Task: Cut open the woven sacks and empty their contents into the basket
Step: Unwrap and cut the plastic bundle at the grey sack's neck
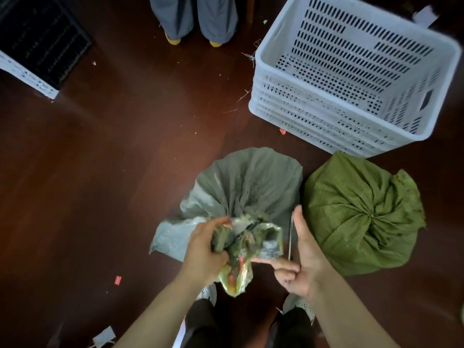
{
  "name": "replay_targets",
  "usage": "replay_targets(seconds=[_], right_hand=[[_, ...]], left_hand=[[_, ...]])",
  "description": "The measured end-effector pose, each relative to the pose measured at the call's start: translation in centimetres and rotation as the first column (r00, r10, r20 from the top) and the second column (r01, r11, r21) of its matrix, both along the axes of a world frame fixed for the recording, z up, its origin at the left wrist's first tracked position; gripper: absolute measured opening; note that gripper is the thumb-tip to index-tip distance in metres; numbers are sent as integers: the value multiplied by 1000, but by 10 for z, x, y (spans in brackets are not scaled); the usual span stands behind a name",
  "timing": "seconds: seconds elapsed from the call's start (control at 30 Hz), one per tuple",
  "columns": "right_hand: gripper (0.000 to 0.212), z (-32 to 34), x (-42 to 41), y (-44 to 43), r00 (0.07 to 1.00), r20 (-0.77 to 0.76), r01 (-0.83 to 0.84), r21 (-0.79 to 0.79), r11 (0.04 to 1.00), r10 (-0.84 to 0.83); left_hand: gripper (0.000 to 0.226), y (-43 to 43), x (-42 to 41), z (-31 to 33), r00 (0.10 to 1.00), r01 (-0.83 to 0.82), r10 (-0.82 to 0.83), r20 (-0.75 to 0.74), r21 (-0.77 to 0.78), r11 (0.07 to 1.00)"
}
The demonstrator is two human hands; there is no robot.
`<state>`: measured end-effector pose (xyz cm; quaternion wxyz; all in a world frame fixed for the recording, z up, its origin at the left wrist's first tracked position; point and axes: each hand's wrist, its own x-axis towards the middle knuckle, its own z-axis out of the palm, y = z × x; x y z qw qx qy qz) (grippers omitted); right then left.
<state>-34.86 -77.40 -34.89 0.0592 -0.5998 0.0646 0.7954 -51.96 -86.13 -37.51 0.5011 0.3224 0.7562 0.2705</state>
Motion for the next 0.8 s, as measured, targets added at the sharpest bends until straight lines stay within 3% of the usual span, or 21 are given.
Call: replay_targets(seconds=[0.07,0.17,0.23,0.3,0.37,0.4,0.47,0.53,0.6,0.63,0.7,0.73,0.8], right_hand=[[74,3,-10,13,992,89,-100,81,992,92],[59,4,-30,17,876,256,-449,118,886,409],[26,4,-41,7,827,331,-523,161,837,454],[6,0,-41,-1,845,398,-476,257,841,357],[19,-2,-32,-8,885,397,-405,402,821,242],[23,0,-27,-13,877,406,-442,472,763,256],[21,7,-22,-23,829,430,-554,550,625,357],[9,12,-22,-33,726,429,-678,576,456,538],[59,11,-25,-38,549,470,-791,559,248,691],[81,10,-26,-38,482,504,-826,535,179,717],[98,7,-28,-29,417,604,-873,474,114,679],[94,4,-27,-23,432,644,-877,462,129,631],[67,0,-26,-11,477,684,-868,465,173,552]], left_hand=[[81,-12,5,0,970,233,-224,-97,96,968],[78,-18,15,0,947,296,-264,-181,181,938],[78,-15,22,5,973,204,-180,-147,161,966],[69,-13,22,2,994,-81,86,-60,78,994],[66,-11,10,0,907,-396,407,102,-116,911],[71,-10,5,-1,792,-492,549,267,-253,833],[68,-4,3,2,520,-477,685,510,-492,729],[78,6,8,7,399,-404,725,562,-602,689],[89,19,14,12,303,-342,725,619,-639,689],[94,25,14,16,281,-298,704,652,-638,710],[104,33,7,21,310,-227,636,707,-595,771],[109,36,3,25,351,-187,596,722,-570,800],[115,33,-3,26,414,-120,544,730,-549,827]])
